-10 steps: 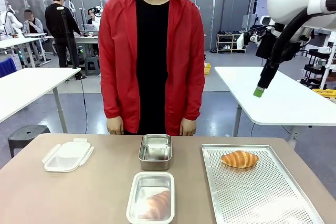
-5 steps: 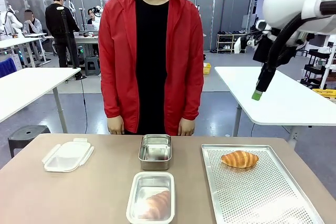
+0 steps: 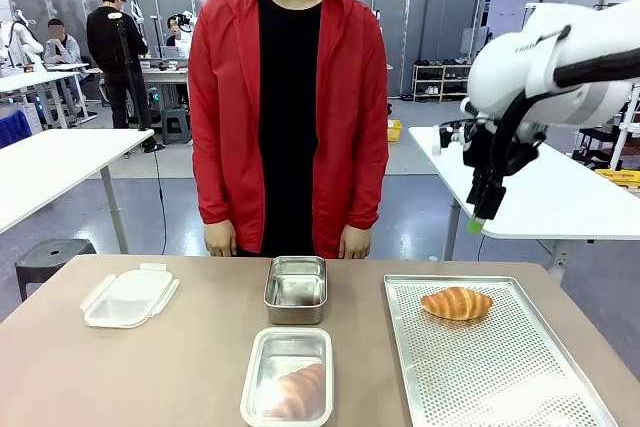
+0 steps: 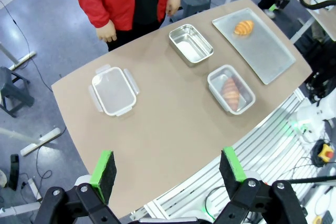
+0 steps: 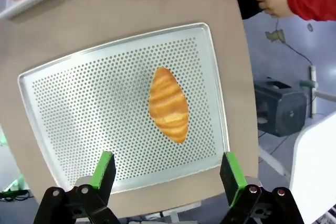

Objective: Place the bread into the airtight container.
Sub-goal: Pick up a Butter Roll and place it into an empty Airtight Container.

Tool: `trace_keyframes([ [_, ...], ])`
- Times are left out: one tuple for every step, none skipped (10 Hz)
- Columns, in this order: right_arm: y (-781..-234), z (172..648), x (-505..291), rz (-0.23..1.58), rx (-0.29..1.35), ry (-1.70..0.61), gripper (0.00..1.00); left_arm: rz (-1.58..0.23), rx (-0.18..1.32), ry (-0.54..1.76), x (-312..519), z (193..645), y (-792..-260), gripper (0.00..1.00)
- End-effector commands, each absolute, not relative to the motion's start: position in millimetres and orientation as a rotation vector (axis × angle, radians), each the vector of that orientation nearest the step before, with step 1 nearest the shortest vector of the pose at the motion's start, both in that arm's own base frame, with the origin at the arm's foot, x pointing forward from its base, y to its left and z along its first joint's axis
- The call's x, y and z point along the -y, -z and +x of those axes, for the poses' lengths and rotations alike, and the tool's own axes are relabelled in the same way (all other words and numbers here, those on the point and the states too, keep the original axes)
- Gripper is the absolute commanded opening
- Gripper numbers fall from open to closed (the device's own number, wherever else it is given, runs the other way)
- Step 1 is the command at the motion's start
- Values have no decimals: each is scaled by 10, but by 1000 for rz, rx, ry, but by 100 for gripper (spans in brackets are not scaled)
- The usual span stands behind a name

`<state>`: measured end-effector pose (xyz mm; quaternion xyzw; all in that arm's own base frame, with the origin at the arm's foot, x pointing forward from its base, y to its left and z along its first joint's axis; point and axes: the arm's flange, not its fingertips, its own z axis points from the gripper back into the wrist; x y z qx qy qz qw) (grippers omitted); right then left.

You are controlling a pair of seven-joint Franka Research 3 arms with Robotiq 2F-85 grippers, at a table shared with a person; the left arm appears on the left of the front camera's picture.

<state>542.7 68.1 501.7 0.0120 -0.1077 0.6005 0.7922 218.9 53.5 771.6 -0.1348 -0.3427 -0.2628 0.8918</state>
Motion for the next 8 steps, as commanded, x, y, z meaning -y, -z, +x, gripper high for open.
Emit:
trace_keyframes([
  [-4727,5522,-710,1,236,-1368,100,-270,708,560,-539,2192,-7738,100],
  [-4577,5582,-728,2,232,-1415,100,-270,708,560,-539,2192,-7738,100],
  [-4409,5638,-750,4,220,-1447,100,-270,708,560,-539,2192,-7738,100],
  [-4245,5685,-759,-16,204,-1473,100,-270,708,560,-539,2192,-7738,100],
  [-4113,5731,-754,-1,198,-1487,100,-270,708,560,-539,2192,-7738,100],
  [-4015,5763,-748,10,183,-1493,100,-270,708,560,-539,2192,-7738,100],
  [-3902,5784,-743,11,158,-1506,100,-270,708,560,-539,2192,-7738,100],
  [-3768,5828,-741,22,145,-1487,100,-270,708,560,-539,2192,-7738,100],
])
